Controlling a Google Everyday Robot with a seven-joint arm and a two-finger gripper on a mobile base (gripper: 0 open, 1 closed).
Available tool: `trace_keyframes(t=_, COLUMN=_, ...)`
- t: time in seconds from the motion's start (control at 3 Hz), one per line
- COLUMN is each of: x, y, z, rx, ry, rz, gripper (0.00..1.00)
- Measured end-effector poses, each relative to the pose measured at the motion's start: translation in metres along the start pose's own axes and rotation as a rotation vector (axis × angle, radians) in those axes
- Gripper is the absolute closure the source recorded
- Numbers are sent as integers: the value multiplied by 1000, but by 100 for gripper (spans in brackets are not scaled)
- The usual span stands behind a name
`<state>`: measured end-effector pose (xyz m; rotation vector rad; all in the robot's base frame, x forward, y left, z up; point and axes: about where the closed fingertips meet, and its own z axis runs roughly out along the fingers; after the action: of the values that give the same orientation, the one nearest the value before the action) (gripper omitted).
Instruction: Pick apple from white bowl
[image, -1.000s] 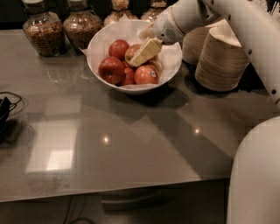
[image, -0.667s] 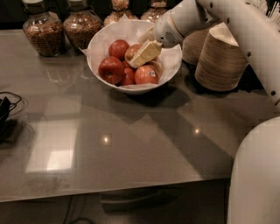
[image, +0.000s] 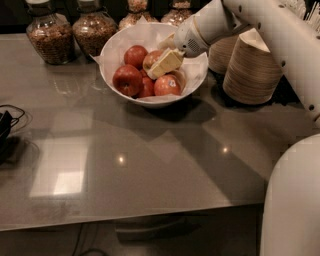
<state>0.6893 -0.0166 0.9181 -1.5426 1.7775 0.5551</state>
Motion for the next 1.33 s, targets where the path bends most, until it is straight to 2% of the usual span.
trace_keyframes(t=0.33, x=0, y=0, z=0, rx=0, ry=0, rz=0, gripper=53)
trace_keyframes(t=1.0, x=0, y=0, z=0, rx=0, ry=0, rz=0, gripper=100)
trace_keyframes(t=1.33, x=0, y=0, z=0, rx=0, ry=0, rz=0, gripper=100)
